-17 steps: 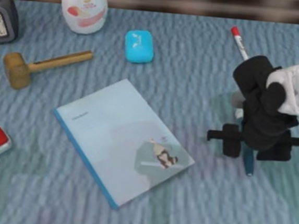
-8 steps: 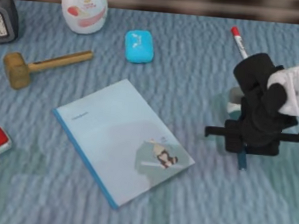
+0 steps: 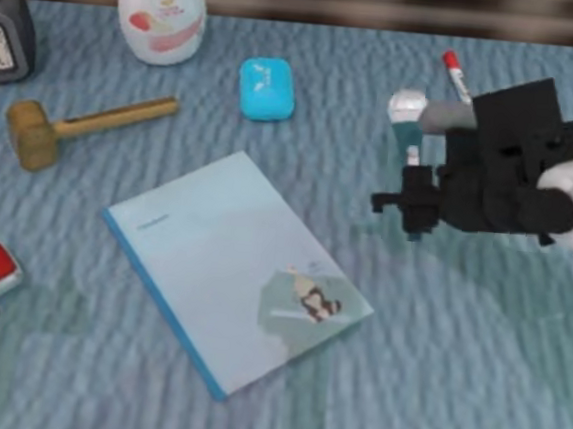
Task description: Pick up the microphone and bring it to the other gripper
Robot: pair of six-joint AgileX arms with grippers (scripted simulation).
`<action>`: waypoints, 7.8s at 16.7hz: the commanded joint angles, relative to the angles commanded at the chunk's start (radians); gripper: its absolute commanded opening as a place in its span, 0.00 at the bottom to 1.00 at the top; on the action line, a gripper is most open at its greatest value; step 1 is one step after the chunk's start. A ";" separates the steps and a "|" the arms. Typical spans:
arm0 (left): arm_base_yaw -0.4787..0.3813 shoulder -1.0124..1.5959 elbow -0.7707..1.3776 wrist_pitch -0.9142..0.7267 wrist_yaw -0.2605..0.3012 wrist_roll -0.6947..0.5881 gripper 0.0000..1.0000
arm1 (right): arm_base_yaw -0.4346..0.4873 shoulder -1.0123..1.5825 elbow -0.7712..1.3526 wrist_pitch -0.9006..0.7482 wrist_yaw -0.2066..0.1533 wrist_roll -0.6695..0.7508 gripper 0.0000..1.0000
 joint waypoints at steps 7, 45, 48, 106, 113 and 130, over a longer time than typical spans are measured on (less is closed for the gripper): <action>0.000 0.000 0.000 0.000 0.000 0.000 1.00 | -0.005 -0.154 -0.179 0.615 -0.170 -0.162 0.00; -0.052 0.165 0.119 0.071 0.115 0.017 1.00 | 0.212 -0.286 -0.293 1.003 -0.035 -0.213 0.00; -0.107 0.385 0.246 0.146 0.238 0.036 1.00 | 0.212 -0.286 -0.293 1.003 -0.035 -0.213 0.00; -0.528 1.565 1.007 0.522 0.528 0.100 0.00 | 0.212 -0.286 -0.293 1.003 -0.035 -0.213 0.08; -0.528 1.565 1.007 0.522 0.528 0.100 0.00 | 0.212 -0.286 -0.293 1.003 -0.035 -0.213 0.60; -0.502 1.549 0.997 0.518 0.549 0.103 0.00 | 0.202 -0.321 -0.338 1.004 -0.039 -0.216 1.00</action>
